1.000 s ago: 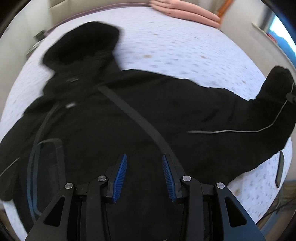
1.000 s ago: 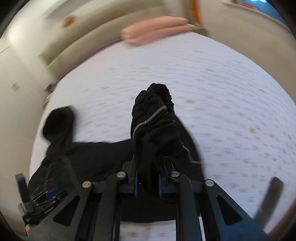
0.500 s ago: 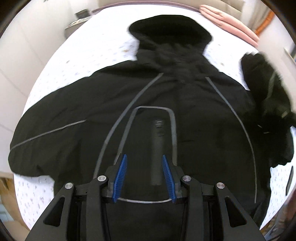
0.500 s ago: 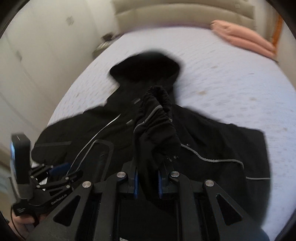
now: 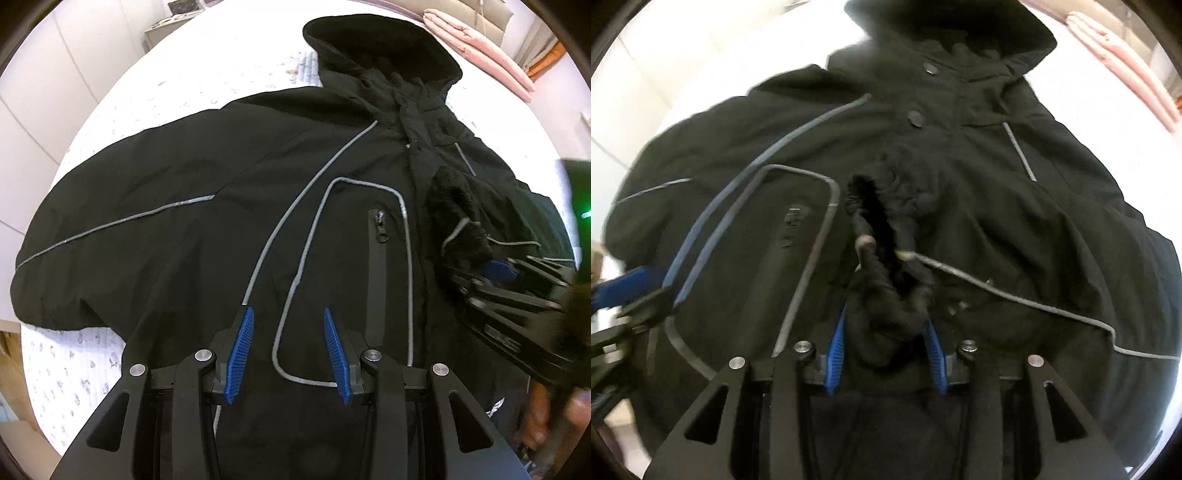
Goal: Fold large clothes
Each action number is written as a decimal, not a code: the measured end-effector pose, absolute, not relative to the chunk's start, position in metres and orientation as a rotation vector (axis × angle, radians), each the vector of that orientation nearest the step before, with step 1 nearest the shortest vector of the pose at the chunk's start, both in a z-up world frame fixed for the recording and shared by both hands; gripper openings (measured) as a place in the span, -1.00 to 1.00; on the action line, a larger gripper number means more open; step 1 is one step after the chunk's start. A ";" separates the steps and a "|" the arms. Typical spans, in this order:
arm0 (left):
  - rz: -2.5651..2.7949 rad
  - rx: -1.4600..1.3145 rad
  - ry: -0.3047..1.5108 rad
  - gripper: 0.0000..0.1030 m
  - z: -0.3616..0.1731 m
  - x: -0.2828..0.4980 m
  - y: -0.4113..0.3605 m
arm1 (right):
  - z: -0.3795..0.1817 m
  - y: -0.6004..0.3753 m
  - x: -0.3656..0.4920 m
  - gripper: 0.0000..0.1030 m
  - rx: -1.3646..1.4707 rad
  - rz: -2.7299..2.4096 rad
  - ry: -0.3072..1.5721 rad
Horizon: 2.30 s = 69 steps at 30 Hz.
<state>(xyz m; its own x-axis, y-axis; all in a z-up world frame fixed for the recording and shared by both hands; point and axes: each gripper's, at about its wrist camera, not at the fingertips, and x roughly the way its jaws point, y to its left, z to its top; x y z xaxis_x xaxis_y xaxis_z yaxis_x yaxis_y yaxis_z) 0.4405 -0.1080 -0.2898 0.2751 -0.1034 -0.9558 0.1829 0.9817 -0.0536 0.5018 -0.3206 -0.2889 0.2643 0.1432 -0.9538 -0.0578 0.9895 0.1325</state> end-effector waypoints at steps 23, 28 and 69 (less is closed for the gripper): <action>-0.568 -0.177 1.373 0.12 -0.317 0.487 -0.212 | -0.323 -0.453 0.445 -0.37 0.314 -0.132 1.310; -0.550 -0.182 1.343 -0.63 -0.315 0.488 -0.207 | -0.316 -0.465 0.435 -0.37 0.355 -0.113 1.312; -0.454 0.023 1.307 0.06 -0.329 0.492 -0.102 | -0.294 -0.349 0.464 -0.09 0.173 -0.093 1.443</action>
